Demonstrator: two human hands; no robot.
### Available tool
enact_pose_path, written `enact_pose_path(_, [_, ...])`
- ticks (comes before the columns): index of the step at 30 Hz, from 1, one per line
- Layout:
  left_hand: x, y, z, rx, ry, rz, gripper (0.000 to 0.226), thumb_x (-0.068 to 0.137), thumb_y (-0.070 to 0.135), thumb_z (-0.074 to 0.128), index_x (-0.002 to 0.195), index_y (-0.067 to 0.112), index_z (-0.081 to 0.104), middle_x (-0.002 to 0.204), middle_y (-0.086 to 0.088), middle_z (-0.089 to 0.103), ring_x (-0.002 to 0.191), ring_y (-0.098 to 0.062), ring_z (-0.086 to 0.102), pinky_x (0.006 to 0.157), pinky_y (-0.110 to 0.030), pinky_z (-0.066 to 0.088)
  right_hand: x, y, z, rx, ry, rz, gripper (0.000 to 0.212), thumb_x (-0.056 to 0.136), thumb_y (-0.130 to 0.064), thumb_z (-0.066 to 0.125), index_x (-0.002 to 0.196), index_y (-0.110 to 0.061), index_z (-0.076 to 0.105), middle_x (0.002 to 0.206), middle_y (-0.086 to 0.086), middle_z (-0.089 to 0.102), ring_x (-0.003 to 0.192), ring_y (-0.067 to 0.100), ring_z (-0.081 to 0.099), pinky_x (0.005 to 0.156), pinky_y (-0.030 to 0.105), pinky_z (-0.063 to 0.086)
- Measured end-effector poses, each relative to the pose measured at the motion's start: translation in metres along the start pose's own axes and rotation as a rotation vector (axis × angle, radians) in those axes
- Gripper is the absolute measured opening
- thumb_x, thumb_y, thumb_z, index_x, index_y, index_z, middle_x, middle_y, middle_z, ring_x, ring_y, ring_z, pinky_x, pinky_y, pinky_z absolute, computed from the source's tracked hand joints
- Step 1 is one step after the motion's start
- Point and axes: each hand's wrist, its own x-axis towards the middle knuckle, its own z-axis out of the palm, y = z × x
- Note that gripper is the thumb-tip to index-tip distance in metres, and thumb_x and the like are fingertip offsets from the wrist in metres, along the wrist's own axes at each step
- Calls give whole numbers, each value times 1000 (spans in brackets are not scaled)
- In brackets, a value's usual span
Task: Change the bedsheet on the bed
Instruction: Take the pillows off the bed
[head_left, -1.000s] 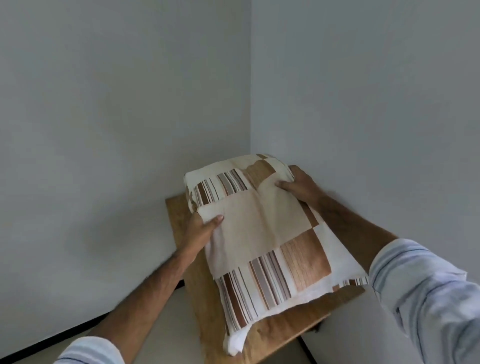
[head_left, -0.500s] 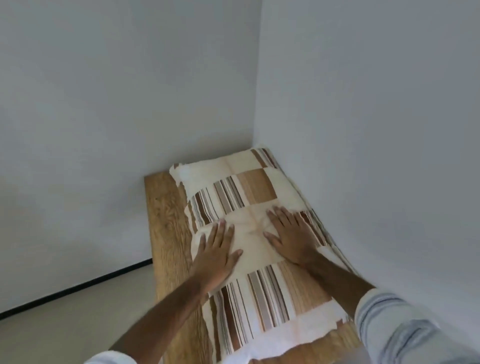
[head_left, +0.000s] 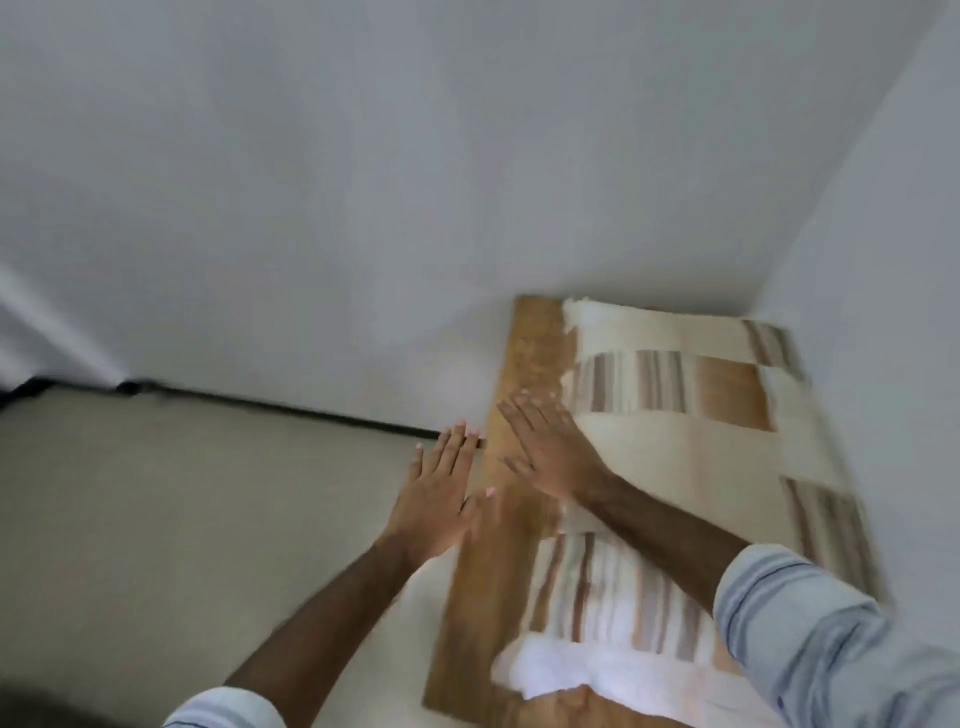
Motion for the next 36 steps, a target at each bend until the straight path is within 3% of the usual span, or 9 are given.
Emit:
enact_pose_path(3, [-99, -80, -6, 7, 84, -253, 77, 101, 59, 23, 160, 10, 23, 167, -10, 21, 150, -29, 32, 116, -57, 33, 44, -103, 16, -13, -63, -238, 75, 94, -58, 29, 154, -12, 33, 159, 11, 34, 146, 30, 34, 116, 57, 30])
enact_pose_path(5, [-192, -127, -5, 20, 120, -455, 77, 101, 60, 22, 159, 10, 26, 166, -10, 25, 149, -30, 35, 114, -56, 34, 58, -195, 29, -42, -79, -432, 75, 95, -59, 26, 154, -12, 33, 158, 12, 34, 145, 30, 35, 117, 56, 28])
enact_pose_path(11, [-488, -185, 11, 76, 176, -945, 74, 98, 56, 25, 156, 10, 32, 163, -13, 31, 148, -31, 37, 111, -60, 39, 12, -491, 54, -41, -74, -934, 74, 97, -59, 29, 156, -15, 27, 161, 8, 30, 147, 28, 29, 121, 52, 19])
enact_pose_path(14, [-640, -176, 18, 68, 218, -1222, 73, 99, 54, 27, 155, 9, 36, 164, -12, 29, 150, -31, 33, 113, -63, 36, -50, -638, 67, -28, -82, -1158, 76, 95, -59, 27, 155, -13, 31, 160, 9, 32, 146, 28, 32, 120, 54, 23])
enact_pose_path(17, [-763, -158, 24, 47, 284, -1441, 72, 104, 53, 32, 161, 12, 16, 170, -9, 9, 156, -29, 12, 122, -60, 16, -117, -755, 77, -24, -102, -1341, 78, 93, -61, 24, 154, -13, 33, 160, 9, 33, 147, 28, 32, 118, 55, 25])
enact_pose_path(20, [-866, -130, 32, 61, 338, -1649, 73, 106, 50, 36, 162, 14, 8, 170, -8, 2, 157, -28, 3, 124, -56, 4, -187, -854, 93, -64, -123, -1535, 79, 95, -63, 18, 156, -14, 26, 163, 9, 25, 150, 28, 25, 121, 54, 19])
enact_pose_path(27, [-1064, -84, 74, 33, 325, -1999, 73, 104, 46, 42, 162, 11, 13, 170, -10, 10, 157, -29, 7, 124, -58, 12, -329, -1045, 138, -42, -192, -1905, 73, 102, -57, 32, 159, -15, 15, 165, 10, 16, 152, 29, 18, 123, 54, 12])
enact_pose_path(31, [-1162, -69, 86, 2, 303, -2161, 73, 104, 44, 41, 162, 12, 11, 170, -9, 4, 157, -28, 4, 124, -57, 8, -408, -1149, 161, -33, -261, -2049, 82, 94, -65, 10, 159, -16, 10, 166, 10, 12, 153, 30, 14, 122, 52, 8])
enact_pose_path(36, [-1284, -48, 93, 2, 255, -2297, 71, 101, 51, 26, 160, 11, 24, 168, -11, 18, 155, -30, 18, 121, -59, 14, -506, -1276, 174, 9, -316, -2185, 73, 102, -55, 33, 160, -16, 10, 167, 8, 8, 153, 28, 13, 122, 53, 5])
